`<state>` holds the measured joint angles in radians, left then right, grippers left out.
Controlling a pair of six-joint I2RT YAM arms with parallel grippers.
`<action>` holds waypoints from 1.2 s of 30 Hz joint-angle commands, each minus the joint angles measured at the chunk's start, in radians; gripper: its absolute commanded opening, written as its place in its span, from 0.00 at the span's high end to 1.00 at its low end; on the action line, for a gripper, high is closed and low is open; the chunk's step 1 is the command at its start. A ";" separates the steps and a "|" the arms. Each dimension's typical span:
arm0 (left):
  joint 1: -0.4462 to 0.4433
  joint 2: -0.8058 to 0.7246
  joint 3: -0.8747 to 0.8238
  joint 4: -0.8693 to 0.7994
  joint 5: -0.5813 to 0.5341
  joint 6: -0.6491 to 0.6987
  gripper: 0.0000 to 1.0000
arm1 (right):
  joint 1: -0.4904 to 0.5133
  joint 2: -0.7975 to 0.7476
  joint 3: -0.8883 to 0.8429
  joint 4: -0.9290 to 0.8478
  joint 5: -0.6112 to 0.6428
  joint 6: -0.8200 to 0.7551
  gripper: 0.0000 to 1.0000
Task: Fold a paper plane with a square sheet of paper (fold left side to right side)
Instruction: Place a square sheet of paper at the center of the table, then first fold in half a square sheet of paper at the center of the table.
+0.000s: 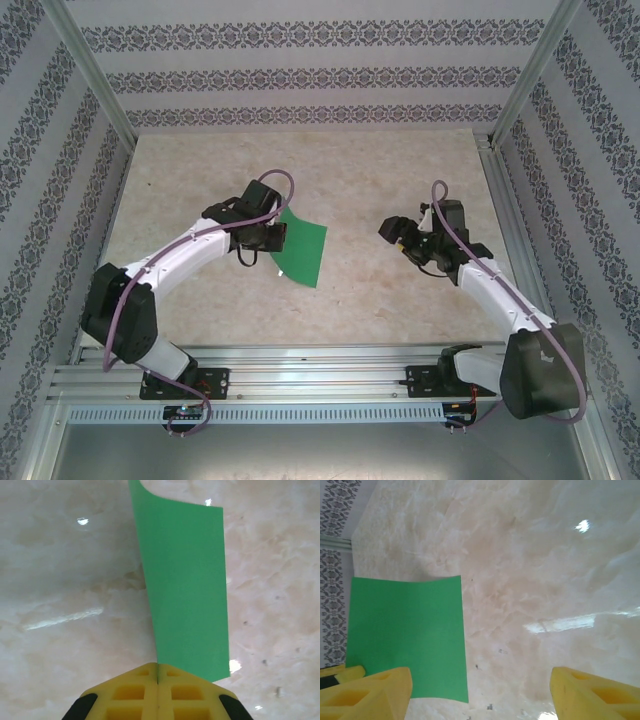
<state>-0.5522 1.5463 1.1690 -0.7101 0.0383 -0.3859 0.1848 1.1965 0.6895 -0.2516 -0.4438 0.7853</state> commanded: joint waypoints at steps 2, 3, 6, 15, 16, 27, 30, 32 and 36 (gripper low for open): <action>-0.034 0.044 0.039 -0.097 -0.172 0.107 1.00 | 0.074 0.056 -0.004 0.204 0.042 0.230 0.27; -0.043 0.052 0.037 -0.094 -0.181 0.110 1.00 | 0.093 0.074 0.002 0.224 0.052 0.269 0.27; -0.072 0.068 0.027 -0.068 -0.179 0.129 1.00 | 0.154 0.162 0.010 0.386 0.029 0.399 0.29; -0.131 0.072 0.017 -0.017 -0.161 0.175 1.00 | 0.269 0.455 0.186 0.552 -0.048 0.524 0.39; -0.132 0.073 0.014 -0.017 -0.157 0.179 1.00 | 0.280 0.488 0.218 0.562 -0.054 0.530 0.39; -0.138 0.091 0.017 -0.011 -0.146 0.184 1.00 | 0.370 0.734 0.478 0.485 -0.100 0.494 0.47; -0.141 0.094 0.018 -0.008 -0.141 0.183 1.00 | 0.380 0.777 0.517 0.452 -0.099 0.474 0.49; -0.142 0.095 0.018 -0.006 -0.140 0.184 1.00 | 0.385 0.794 0.542 0.418 -0.099 0.451 0.50; -0.145 0.100 0.024 -0.009 -0.143 0.186 1.00 | 0.396 0.819 0.586 0.357 -0.098 0.405 0.54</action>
<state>-0.6777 1.6318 1.1851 -0.7418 -0.1104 -0.2192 0.5686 1.9999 1.2297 0.1596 -0.5297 1.2457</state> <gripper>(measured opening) 0.057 0.466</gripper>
